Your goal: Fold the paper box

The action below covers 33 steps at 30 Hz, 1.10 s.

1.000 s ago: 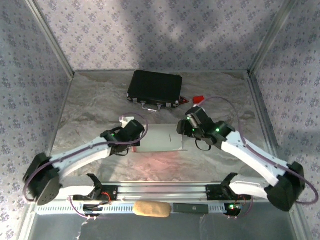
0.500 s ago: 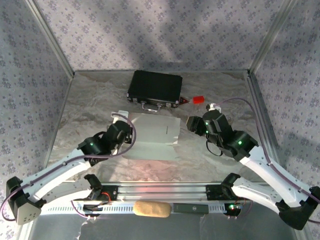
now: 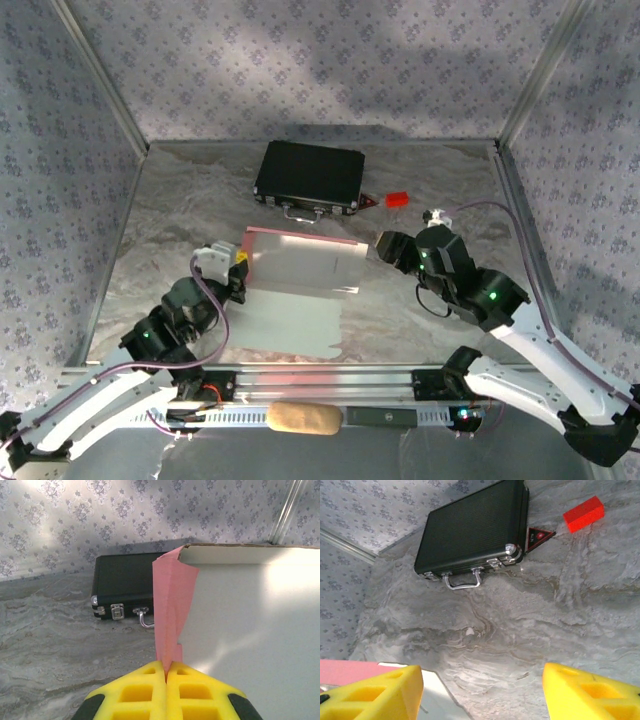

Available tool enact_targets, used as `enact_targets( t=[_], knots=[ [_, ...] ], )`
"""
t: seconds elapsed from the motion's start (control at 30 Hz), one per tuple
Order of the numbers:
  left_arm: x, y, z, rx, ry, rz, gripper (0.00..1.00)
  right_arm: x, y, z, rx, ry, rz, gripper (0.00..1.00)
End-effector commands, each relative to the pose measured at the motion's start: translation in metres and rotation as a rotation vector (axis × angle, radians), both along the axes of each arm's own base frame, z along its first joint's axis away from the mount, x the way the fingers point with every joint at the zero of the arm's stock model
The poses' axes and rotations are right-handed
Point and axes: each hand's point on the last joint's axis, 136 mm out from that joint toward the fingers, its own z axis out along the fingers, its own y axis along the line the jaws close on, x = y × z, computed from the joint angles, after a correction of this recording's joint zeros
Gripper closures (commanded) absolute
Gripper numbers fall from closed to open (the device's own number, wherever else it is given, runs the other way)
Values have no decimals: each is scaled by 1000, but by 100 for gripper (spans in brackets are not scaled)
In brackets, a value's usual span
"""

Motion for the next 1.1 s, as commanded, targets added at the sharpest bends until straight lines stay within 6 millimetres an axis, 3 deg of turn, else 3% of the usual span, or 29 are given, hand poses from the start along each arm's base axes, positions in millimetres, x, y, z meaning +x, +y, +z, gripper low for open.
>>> enact_targets(
  t=[0.0,0.23,0.43,0.67,0.83,1.07],
  knots=[
    [0,-6,19,-46,-59,-37,100,1,4,28,108,-8,-54,34],
    [8,-14,16,-25,-33,-30,100,11,24,27,61,63,-56,34],
    [12,-16,19,-26,-33,-14,100,14,28,27,117,112,-95,34],
    [13,-19,19,-22,-30,-12,100,24,49,1,148,254,-109,36],
    [11,-19,20,-13,-32,-14,100,33,60,2,149,251,-73,39],
    [11,-19,20,-12,-34,-12,100,35,75,-18,147,316,-22,42]
  ],
)
